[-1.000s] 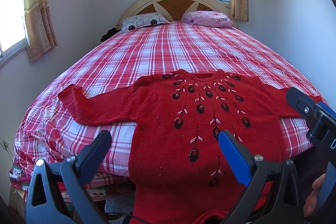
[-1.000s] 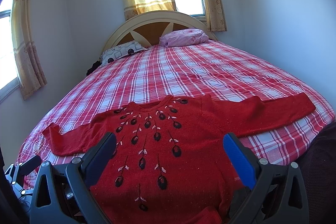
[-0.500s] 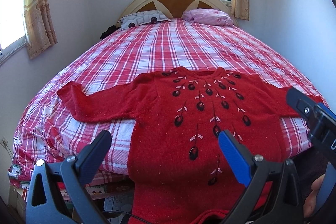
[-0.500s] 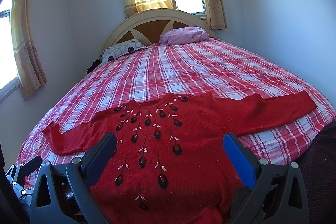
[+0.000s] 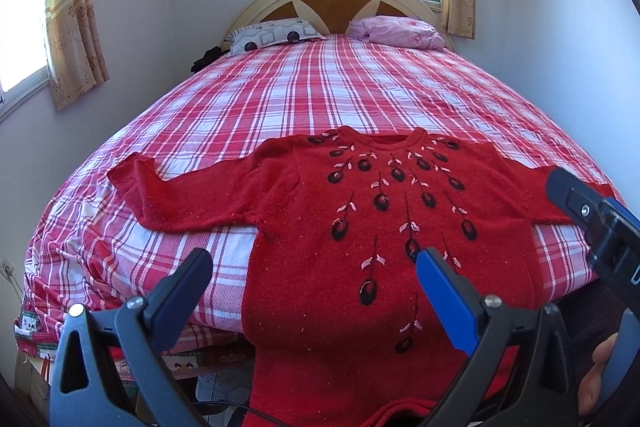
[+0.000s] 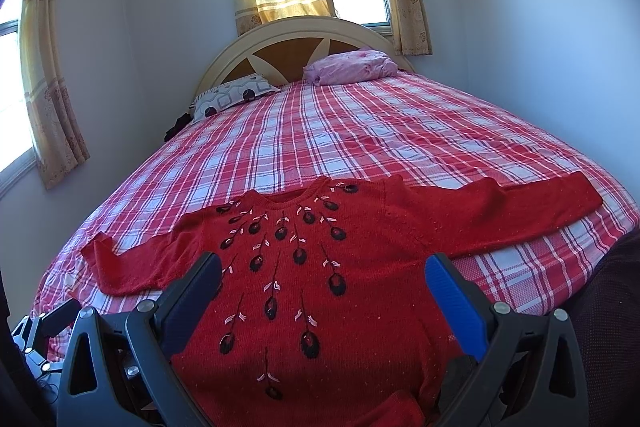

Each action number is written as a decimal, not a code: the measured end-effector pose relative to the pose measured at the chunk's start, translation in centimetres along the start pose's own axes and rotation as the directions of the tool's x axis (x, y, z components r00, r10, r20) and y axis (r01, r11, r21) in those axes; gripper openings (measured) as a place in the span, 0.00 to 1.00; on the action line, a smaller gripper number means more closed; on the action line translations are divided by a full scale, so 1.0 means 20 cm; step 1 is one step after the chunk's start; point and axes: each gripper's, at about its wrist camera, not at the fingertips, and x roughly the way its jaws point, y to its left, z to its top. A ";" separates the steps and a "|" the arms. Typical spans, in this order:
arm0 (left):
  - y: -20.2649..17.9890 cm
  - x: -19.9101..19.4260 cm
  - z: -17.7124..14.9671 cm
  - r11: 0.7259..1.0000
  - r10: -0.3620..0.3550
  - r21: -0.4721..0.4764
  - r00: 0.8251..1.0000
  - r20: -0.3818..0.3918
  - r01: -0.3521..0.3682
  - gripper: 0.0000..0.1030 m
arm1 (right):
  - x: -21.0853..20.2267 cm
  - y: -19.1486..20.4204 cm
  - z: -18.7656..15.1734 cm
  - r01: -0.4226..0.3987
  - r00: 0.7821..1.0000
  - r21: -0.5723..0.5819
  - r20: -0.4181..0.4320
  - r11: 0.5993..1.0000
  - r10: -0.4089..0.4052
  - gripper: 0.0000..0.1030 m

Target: Fold small clothes

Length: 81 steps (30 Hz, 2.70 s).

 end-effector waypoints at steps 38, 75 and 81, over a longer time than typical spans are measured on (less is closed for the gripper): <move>-0.08 0.33 0.06 0.989 -0.150 -0.004 0.987 -0.055 0.150 1.00 | 0.37 -1.44 0.35 0.463 0.886 0.133 -0.097 0.876 -0.454 0.90; 0.06 0.54 0.03 0.973 -0.184 -0.172 0.968 -0.170 0.155 1.00 | 0.45 -1.38 0.65 0.339 0.940 0.045 -0.060 0.940 -0.337 0.12; 0.18 0.49 0.03 0.978 -0.139 -0.175 0.982 -0.131 0.115 1.00 | 0.50 -0.64 0.74 -0.011 0.999 -0.060 -0.048 0.998 0.008 0.12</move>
